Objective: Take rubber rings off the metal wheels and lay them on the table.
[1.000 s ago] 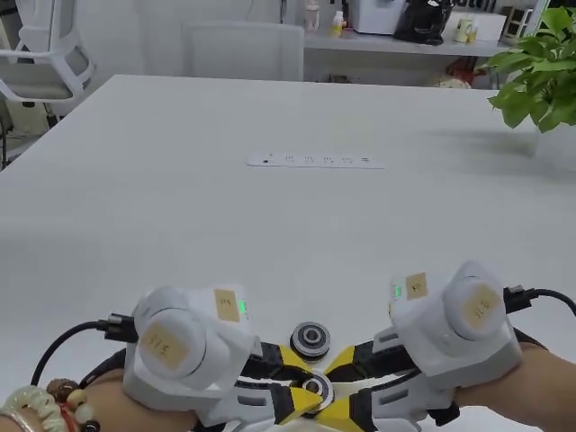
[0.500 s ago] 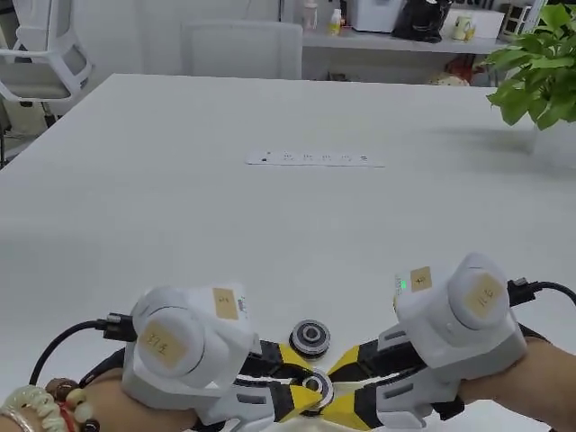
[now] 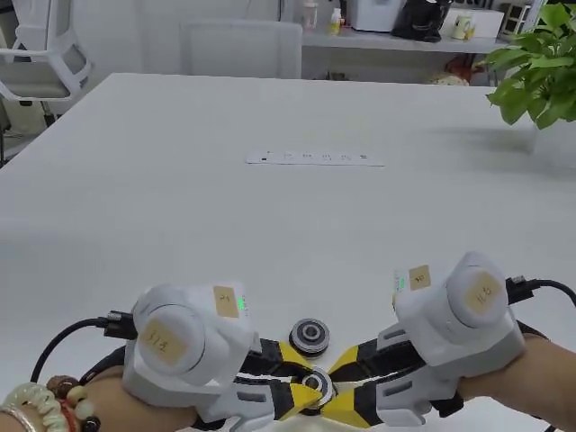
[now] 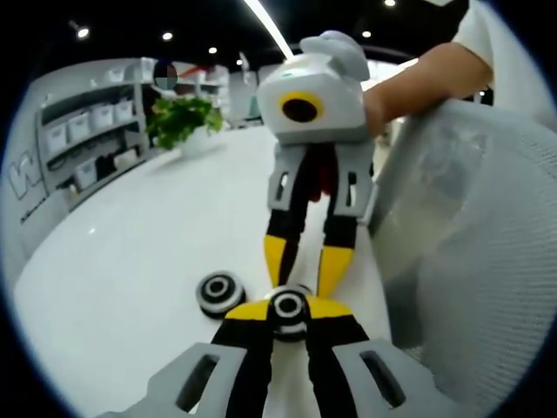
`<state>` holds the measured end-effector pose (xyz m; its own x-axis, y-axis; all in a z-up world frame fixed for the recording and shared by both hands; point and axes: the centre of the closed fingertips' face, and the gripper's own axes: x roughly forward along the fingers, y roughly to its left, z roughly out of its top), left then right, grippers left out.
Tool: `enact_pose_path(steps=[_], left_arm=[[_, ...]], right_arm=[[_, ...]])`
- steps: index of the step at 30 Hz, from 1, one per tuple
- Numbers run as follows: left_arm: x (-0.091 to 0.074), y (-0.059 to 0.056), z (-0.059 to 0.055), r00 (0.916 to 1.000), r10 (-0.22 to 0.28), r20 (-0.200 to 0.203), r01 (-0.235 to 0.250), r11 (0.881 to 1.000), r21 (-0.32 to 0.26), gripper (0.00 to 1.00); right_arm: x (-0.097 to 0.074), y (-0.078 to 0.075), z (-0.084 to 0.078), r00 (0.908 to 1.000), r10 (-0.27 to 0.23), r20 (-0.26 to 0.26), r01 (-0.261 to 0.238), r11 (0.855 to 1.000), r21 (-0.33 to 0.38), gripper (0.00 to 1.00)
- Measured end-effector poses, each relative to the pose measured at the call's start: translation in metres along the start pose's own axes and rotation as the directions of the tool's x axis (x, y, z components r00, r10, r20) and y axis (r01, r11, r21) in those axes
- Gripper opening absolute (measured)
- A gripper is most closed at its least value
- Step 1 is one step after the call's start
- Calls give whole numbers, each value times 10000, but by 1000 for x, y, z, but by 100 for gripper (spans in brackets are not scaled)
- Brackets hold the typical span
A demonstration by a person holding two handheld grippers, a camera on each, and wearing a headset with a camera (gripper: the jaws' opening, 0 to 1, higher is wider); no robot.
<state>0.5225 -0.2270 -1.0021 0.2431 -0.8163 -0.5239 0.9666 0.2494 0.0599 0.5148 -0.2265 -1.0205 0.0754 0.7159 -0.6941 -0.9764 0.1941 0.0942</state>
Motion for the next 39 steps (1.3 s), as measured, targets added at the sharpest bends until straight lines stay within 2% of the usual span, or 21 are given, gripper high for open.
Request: enact_pose_path(steps=[7, 12, 16, 19, 22, 24, 26, 33, 39], left_arm=[[0, 0, 0, 10000, -2, 6, 2, 10000, -5, 14], [0, 0, 0, 10000, 1, 6, -1, 10000, -14, 14], [0, 0, 0, 10000, 2, 12, -2, 10000, -27, 14], [0, 0, 0, 10000, 2, 9, -2, 10000, -22, 14], [0, 0, 0, 10000, 0, 9, 0, 10000, -20, 14], [0, 0, 0, 10000, -1, 12, 1, 10000, -21, 14], [0, 0, 0, 10000, -1, 9, 1, 10000, -19, 14], [1, 1, 0, 10000, 10, 7, -10, 10000, -19, 14], [0, 0, 0, 10000, 14, 10, -14, 10000, -25, 14]], right_arm=[[-2, 0, -5, 9999, 84, -112, -82, 9998, 192, 10], [-2, 0, -5, 9999, 131, -113, -125, 9988, 465, 10], [-2, 1, -3, 9999, 150, -34, -148, 9985, 521, 13], [-1, 0, -2, 10000, 78, 39, -80, 9984, 554, 21], [2, 0, 0, 9999, 49, 117, -54, 9991, 418, 25], [4, -2, 0, 9998, -141, 101, 139, 9997, 197, 28], [5, -1, 1, 9999, -67, 88, 66, 10000, 70, 23], [0, 0, -1, 9999, 84, 100, -86, 9997, 233, 17], [-1, -1, 0, 9999, 123, 85, -128, 9981, 602, 17]])
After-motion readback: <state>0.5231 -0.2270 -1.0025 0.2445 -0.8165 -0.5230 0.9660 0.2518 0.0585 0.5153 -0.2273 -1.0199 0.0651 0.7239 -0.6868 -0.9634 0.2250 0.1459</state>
